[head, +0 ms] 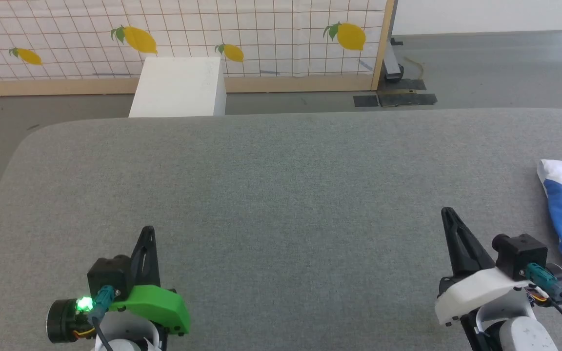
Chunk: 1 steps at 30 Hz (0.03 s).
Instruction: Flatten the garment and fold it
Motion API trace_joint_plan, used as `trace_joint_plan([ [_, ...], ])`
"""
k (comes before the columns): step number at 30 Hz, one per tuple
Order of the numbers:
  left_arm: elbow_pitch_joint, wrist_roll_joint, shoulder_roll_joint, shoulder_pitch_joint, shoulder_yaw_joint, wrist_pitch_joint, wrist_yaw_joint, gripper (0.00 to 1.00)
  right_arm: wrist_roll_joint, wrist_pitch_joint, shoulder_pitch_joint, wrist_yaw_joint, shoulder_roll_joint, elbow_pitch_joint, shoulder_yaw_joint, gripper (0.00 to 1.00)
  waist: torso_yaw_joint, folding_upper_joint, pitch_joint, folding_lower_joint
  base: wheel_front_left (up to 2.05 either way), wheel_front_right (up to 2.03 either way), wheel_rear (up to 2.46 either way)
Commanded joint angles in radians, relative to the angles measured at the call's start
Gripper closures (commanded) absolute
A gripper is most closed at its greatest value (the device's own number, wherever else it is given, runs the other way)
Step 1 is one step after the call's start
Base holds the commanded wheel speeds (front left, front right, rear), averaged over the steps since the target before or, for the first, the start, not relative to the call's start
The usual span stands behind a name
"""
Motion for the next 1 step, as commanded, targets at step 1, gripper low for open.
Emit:
trace_joint_plan([
  [1, -0.008, 0.018, -0.004, 0.007, 0.001, 0.007, -0.007, 1.00, -0.016, 0.009, 0.013, -0.001, 0.001, -0.014, -0.001, 1.00, 0.001, 0.0000, 0.000, 0.0000, 0.00, 0.00, 0.00],
])
